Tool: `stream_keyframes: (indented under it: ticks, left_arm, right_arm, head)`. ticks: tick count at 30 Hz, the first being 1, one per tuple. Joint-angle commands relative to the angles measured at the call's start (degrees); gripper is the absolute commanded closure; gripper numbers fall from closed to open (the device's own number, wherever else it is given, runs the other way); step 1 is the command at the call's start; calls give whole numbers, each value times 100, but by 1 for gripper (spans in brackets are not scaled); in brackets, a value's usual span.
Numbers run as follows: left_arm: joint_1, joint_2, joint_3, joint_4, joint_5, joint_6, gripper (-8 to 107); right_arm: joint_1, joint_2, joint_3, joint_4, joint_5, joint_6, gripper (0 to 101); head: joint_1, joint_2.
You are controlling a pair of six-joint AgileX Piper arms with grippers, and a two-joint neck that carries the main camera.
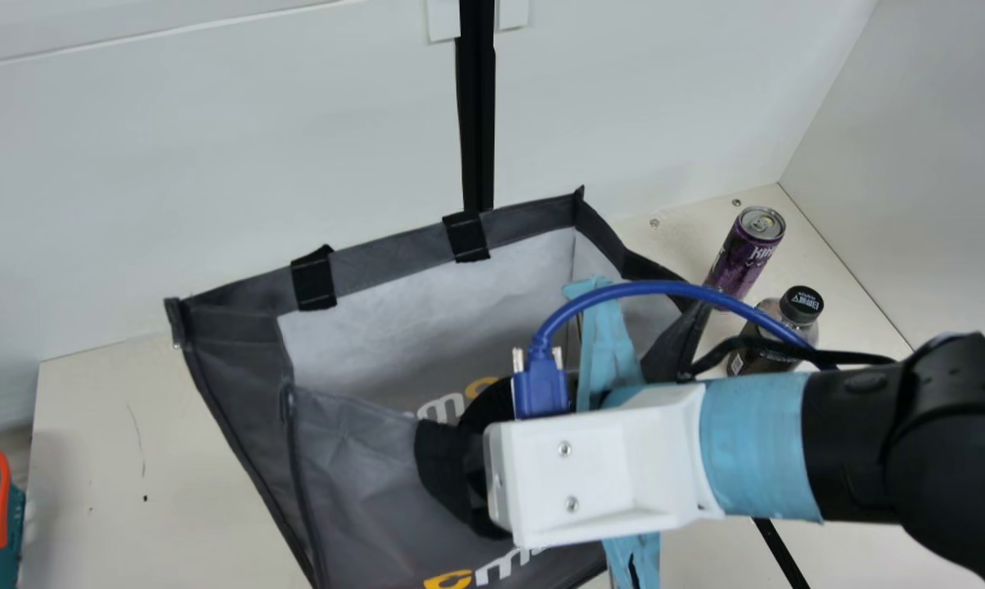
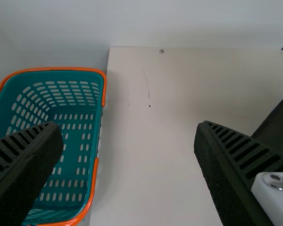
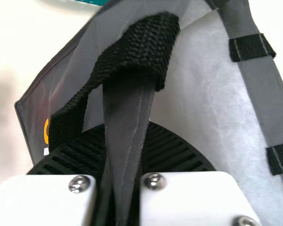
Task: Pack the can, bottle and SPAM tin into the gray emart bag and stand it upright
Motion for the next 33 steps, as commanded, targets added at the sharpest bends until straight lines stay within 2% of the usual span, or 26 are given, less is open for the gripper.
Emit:
stream_keyframes:
  ticks: [1,19,33]
  left_arm:
    - [0,0,0,0,0,0,9]
    - [0,0,0,0,0,0,9]
    - [0,0,0,0,0,0,9]
  right_arm:
    - [73,-47,29,-41,-2,104,68]
    - [870,-556,251,-708,-2,1046,8]
    - [1265,-882,313,-1225,-2,1532,6]
  head:
    - [-130,-5]
    - [-130,-5]
    - [-130,-5]
